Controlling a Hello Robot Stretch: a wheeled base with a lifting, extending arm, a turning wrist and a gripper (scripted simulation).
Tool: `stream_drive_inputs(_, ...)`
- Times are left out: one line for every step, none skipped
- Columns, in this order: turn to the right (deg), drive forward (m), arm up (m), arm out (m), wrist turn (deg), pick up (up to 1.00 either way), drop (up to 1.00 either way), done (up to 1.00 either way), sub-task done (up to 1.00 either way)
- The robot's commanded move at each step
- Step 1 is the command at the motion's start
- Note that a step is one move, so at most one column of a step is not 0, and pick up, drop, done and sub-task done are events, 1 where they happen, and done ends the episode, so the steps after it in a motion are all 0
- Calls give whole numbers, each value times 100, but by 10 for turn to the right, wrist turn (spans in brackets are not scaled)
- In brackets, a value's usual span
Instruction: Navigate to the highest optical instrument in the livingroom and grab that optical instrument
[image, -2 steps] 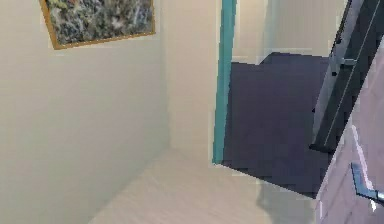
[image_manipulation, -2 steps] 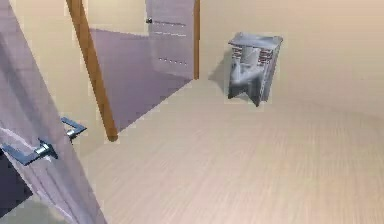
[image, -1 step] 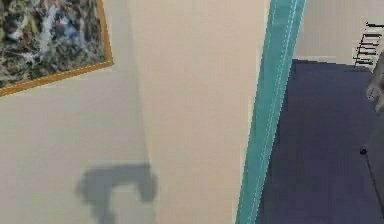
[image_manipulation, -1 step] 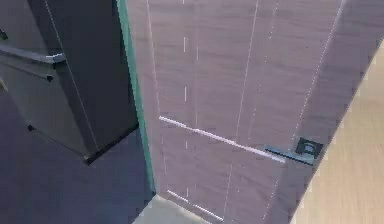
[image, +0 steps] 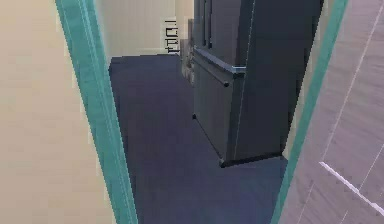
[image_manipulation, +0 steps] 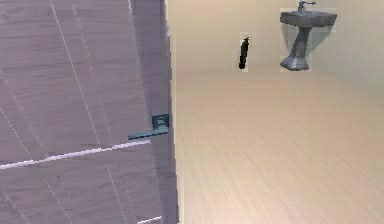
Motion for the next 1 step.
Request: stream_drive_inputs(180,0,0,0,0,0,0,0,0)
